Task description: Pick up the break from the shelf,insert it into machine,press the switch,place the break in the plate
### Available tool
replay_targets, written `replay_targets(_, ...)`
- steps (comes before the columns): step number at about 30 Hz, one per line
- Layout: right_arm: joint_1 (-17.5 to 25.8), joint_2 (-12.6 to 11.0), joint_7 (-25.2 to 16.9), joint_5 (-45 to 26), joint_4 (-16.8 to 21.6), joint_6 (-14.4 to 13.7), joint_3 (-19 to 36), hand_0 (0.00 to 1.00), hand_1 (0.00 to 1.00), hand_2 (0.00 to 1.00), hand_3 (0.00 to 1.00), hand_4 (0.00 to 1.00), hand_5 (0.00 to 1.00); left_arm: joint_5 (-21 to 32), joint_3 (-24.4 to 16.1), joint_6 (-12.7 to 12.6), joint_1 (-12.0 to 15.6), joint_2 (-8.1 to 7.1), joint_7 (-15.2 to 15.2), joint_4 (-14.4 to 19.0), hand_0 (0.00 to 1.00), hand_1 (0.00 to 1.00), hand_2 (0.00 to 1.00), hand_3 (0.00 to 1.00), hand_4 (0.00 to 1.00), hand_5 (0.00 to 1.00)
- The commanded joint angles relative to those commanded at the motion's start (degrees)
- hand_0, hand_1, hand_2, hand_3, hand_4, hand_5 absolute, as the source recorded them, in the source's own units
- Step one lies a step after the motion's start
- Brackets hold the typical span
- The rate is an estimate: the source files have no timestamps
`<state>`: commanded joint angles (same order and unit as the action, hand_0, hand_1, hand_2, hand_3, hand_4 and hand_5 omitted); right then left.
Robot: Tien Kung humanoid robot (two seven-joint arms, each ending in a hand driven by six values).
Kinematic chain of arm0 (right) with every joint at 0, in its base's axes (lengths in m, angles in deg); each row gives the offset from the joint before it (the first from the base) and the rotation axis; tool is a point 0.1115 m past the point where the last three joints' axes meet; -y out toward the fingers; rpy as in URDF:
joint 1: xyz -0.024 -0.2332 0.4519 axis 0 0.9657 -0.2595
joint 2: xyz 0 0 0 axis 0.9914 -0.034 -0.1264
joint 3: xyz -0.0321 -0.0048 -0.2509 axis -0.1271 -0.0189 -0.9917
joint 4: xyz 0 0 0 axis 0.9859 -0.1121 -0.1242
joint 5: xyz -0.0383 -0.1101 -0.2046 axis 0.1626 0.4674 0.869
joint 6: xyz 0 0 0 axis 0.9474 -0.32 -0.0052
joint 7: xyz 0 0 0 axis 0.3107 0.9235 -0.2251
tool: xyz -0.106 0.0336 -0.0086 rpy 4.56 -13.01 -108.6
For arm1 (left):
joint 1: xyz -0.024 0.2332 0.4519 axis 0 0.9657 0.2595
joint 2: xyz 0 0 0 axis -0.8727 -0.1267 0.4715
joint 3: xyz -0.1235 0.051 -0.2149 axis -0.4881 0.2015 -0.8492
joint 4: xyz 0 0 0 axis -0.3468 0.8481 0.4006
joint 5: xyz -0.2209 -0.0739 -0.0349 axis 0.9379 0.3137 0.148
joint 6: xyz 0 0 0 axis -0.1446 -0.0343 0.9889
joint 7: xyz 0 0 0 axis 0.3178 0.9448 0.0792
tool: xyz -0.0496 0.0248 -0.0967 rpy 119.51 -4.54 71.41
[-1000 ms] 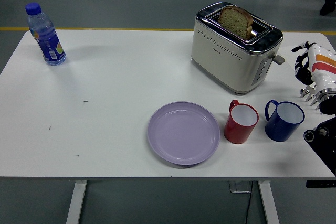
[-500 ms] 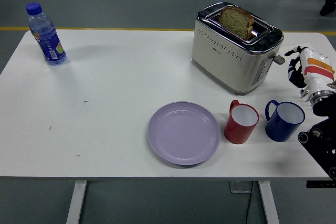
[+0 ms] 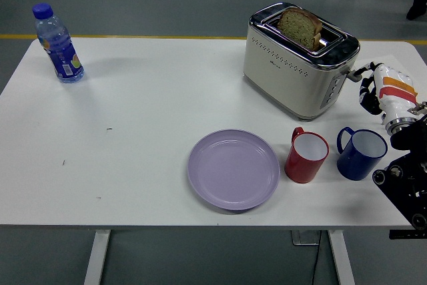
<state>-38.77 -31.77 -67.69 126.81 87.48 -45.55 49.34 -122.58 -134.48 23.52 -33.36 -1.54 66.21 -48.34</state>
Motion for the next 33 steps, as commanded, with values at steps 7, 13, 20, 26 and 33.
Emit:
replay_targets(7, 0.0, 0.5, 0.05, -0.19, -1.21, -0.02, -0.32, 0.299, 0.274, 0.369, 0.579, 0.286, 0.002, 0.0, -0.01, 0.03, -0.1, -0.03, -0.01, 0.0, 0.676, 0.648, 0.7, 0.653, 0.47, 0.941)
replay_targets(13, -0.05, 0.76, -0.01, -0.56, -2.54, -0.04, -0.31, 0.298, 0.273, 0.369, 0.579, 0.286, 0.002, 0.18, 0.07, 0.01, -0.15, -0.04, -0.06, 0.0, 0.676, 0.648, 0.7, 0.653, 0.47, 0.942)
replay_targets(20, -0.09, 1.02, -0.04, -0.8, -3.05, -0.08, -0.53, 0.298, 0.273, 0.368, 0.578, 0.286, 0.002, 0.11, 0.01, 0.01, -0.19, -0.03, -0.04, 0.0, 0.676, 0.648, 0.7, 0.653, 0.471, 0.942)
replay_targets(26, -0.37, 1.73, -0.02, -0.87, -3.94, -0.05, -1.14, 0.298, 0.271, 0.366, 0.576, 0.287, 0.002, 0.02, -0.11, 0.0, -0.21, 0.02, 0.02, 0.0, 0.676, 0.648, 0.7, 0.654, 0.472, 0.942)
replay_targets(33, -0.63, 1.9, -0.01, -1.01, -4.7, 0.03, -1.16, 0.297, 0.271, 0.366, 0.576, 0.287, 0.002, 0.12, -0.09, -0.02, -0.29, 0.0, 0.02, 0.0, 0.676, 0.648, 0.7, 0.654, 0.473, 0.943)
